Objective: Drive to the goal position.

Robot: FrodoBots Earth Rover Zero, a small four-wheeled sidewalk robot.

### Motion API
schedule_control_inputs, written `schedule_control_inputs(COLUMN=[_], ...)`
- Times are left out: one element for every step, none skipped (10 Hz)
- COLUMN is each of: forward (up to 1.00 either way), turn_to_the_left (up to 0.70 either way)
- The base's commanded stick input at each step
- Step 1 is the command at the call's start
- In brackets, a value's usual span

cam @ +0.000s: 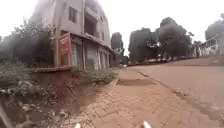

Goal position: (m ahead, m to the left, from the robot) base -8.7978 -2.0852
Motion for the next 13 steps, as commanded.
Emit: schedule_control_inputs(forward=[-0.30, -0.30, -0.30, -0.30, -0.30, -0.30, -0.30, -0.30, -0.12, 0.00, 0.00, 0.00, 0.00], turn_to_the_left=[0.15, 0.15, 0.00, 0.00, 0.04, 0.17, 0.23, 0.19, 0.13, 0.17, 0.28, 0.30, 0.30])
